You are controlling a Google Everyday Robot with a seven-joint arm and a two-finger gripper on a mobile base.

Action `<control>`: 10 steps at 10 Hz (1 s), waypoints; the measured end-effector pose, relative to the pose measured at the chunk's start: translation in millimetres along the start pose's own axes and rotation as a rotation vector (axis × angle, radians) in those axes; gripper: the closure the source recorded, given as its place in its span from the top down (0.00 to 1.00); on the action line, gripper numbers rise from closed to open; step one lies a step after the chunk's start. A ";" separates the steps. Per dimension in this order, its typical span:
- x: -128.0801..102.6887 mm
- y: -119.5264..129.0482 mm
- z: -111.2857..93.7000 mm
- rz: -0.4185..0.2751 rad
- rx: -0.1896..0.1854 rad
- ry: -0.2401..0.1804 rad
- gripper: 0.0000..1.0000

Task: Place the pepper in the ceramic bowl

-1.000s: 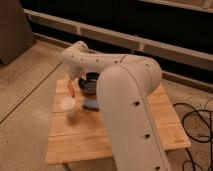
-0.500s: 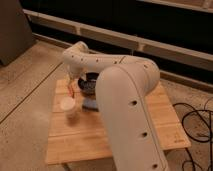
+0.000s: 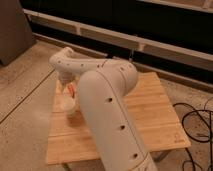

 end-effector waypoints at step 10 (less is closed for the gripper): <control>-2.9 -19.0 82.9 0.049 -0.040 0.155 0.47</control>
